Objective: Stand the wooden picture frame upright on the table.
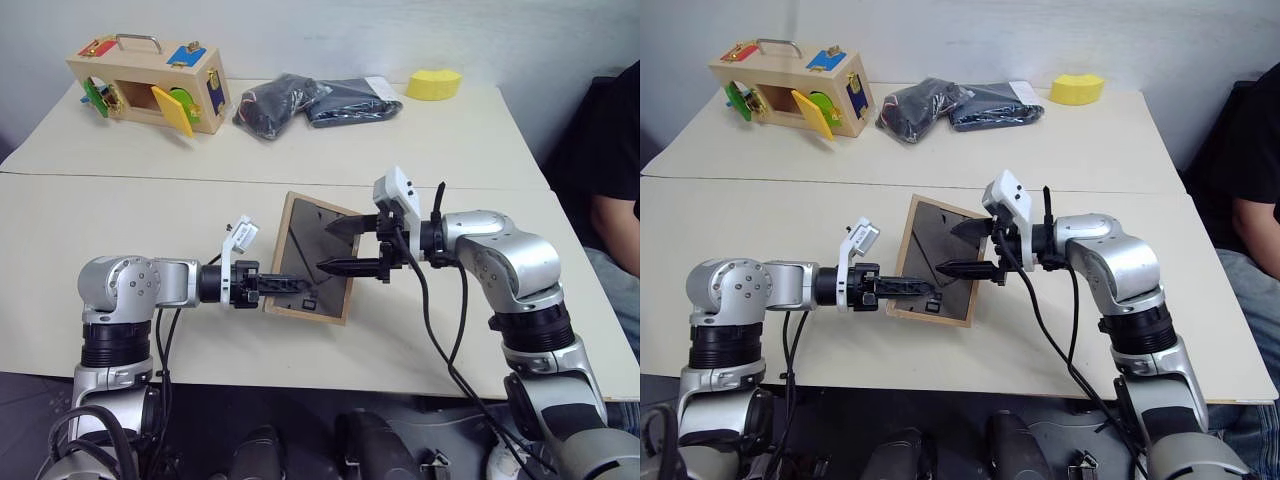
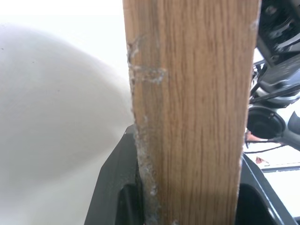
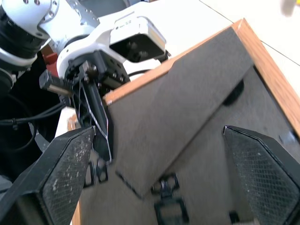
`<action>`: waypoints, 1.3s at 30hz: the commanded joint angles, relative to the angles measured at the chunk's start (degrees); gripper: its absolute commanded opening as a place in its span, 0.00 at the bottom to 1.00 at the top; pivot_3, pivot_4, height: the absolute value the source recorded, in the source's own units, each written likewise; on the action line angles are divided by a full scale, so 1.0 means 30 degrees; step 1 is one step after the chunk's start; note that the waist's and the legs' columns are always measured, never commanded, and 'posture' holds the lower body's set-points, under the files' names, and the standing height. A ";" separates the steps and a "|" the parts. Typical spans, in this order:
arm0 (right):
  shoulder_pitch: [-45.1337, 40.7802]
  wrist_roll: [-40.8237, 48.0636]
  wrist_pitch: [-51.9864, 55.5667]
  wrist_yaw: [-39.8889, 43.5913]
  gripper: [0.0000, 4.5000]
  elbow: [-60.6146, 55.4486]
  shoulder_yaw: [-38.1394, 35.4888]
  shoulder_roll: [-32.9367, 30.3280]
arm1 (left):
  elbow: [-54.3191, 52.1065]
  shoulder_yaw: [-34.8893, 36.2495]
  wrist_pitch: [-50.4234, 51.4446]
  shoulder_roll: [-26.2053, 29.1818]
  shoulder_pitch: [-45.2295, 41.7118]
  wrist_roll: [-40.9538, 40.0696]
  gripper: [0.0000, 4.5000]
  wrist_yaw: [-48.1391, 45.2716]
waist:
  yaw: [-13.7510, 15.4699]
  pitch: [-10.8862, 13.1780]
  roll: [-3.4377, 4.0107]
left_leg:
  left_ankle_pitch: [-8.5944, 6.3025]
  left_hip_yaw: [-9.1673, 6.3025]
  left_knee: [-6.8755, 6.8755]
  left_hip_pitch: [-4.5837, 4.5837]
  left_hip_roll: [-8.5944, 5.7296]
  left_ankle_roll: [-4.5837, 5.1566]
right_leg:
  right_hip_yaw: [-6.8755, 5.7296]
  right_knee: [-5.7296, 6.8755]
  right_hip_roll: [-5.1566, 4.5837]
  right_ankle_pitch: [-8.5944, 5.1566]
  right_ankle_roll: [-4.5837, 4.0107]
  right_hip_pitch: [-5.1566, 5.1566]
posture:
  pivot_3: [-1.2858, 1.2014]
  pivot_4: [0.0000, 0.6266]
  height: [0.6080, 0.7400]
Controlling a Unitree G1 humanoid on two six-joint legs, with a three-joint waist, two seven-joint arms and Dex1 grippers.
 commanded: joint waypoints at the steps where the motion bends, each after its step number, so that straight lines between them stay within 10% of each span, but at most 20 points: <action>1: -0.0200 0.1741 0.0700 0.0265 1.00 -0.1702 -0.0188 0.0100 | -0.0083 -0.0052 -0.0623 0.0444 -0.0709 -0.0482 0.28 -0.0638 | 0.0002 0.0000 0.0000 | 0.0000 0.0000 0.0000 -0.0003 0.0000 0.0000 | 0.0000 0.0003 0.0001 0.0000 0.0000 -0.0002 | 0.52 0.24 1.00; 11: 0.1652 0.1908 -0.0535 0.0249 1.00 -0.3358 -0.2132 -0.4637 | 0.0854 -0.0374 -0.1424 0.1491 -0.0588 -0.0255 0.28 -0.0836 | 0.0051 0.0002 0.0001 | -0.0014 -0.0005 -0.0010 -0.0008 -0.0003 0.0023 | -0.0002 -0.0040 -0.0007 0.0000 0.0001 0.0007 | 0.52 0.24 1.00; 18: 0.4722 -0.7283 -1.9256 -0.1628 1.00 0.1082 -0.0742 -0.6741 | 0.1078 -0.0458 -0.1218 0.1664 -0.1030 -0.0384 0.28 -0.0815 | -0.0017 0.0015 -0.0018 | -0.0020 0.0021 -0.0018 -0.0013 -0.0015 0.0032 | 0.0025 -0.0061 0.0015 0.0002 0.0013 0.0005 | 0.52 0.24 1.00; 22: 0.3254 -1.6473 -3.2944 -0.9855 1.00 0.6815 0.1391 -0.5593 | 0.1609 -0.0241 -0.0873 0.1585 -0.1792 -0.0527 0.28 -0.0813 | -0.0273 0.0027 -0.0032 | -0.0007 0.0034 -0.0022 0.0018 -0.0013 0.0004 | 0.0086 -0.0024 0.0050 0.0003 0.0015 -0.0015 | 0.52 0.24 1.00; 31: -0.1553 -2.5873 -3.6226 -2.1986 1.00 1.2574 0.4001 -0.2888 | 0.1727 -0.0264 0.0172 0.1501 -0.2318 -0.1066 0.28 -0.1022 | -0.0611 0.0030 -0.0026 | 0.0020 0.0062 -0.0014 0.0022 0.0000 -0.0042 | 0.0124 0.0080 0.0056 -0.0011 -0.0011 -0.0088 | 0.52 0.24 1.00; 37: -0.3194 -2.7919 -3.6575 -2.6190 0.65 1.4061 0.5339 -0.2427 | 0.2047 0.0193 0.0528 0.1903 -0.2476 -0.0948 0.28 -0.0764 | -0.0615 0.0030 -0.0026 | 0.0021 0.0060 -0.0011 0.0020 -0.0004 -0.0041 | 0.0118 0.0081 0.0051 -0.0012 -0.0013 -0.0083 | 0.52 0.24 1.00; 39: -0.3507 -2.8126 -3.6596 -2.6893 0.52 1.4480 0.5687 -0.2456 | 0.2163 0.0452 0.0772 0.2252 -0.2490 -0.1013 0.44 -0.0834 | -0.0627 0.0030 -0.0026 | 0.0021 0.0060 -0.0012 0.0017 -0.0005 -0.0042 | 0.0118 0.0083 0.0051 -0.0012 -0.0013 -0.0086 | 0.52 0.24 1.00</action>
